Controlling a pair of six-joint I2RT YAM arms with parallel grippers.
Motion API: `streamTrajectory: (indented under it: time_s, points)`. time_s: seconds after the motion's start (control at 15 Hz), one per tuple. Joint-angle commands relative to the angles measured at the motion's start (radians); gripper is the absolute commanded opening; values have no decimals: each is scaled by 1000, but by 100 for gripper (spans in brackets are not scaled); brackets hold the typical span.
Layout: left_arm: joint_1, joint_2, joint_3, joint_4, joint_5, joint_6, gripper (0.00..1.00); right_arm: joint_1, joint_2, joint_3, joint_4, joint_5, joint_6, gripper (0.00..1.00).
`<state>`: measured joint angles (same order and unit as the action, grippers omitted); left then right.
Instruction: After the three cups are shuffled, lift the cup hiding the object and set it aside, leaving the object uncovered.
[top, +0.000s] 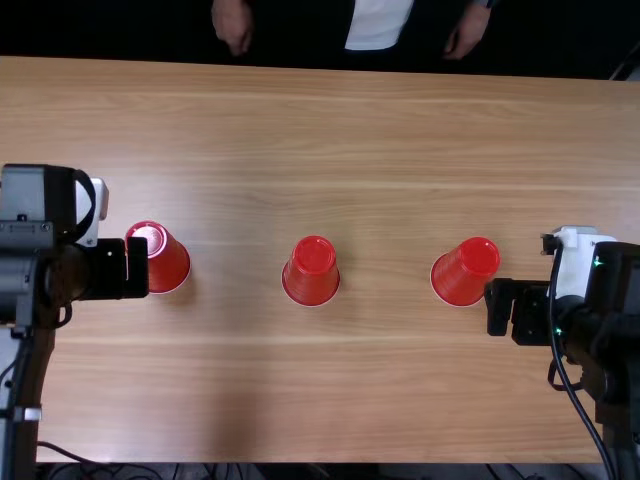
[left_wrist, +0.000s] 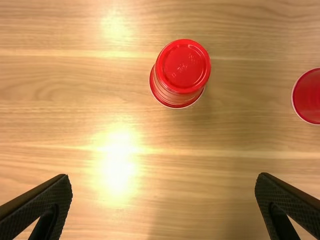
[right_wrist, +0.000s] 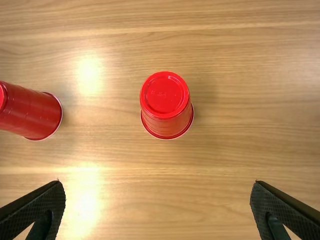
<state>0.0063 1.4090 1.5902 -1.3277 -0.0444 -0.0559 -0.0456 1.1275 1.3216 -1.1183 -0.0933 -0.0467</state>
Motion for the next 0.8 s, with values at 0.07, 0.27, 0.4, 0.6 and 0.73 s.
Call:
streamTrajectory:
  time_s: [0.07,0.27,0.4,0.6,0.73]
  points:
    - [-28,77,34,24,-3,4,100,13,6,18,4,-6,3,100]
    - [-40,168,34,93,-7,3,100,12,6,14,5,-6,4,100]
    - [-69,223,33,126,-11,-1,100,12,6,-5,7,-6,6,100]
    - [-80,317,36,135,-11,-5,100,12,6,-38,16,-6,8,100]
    - [-85,355,39,137,-14,-5,100,12,5,-55,16,-6,10,100]
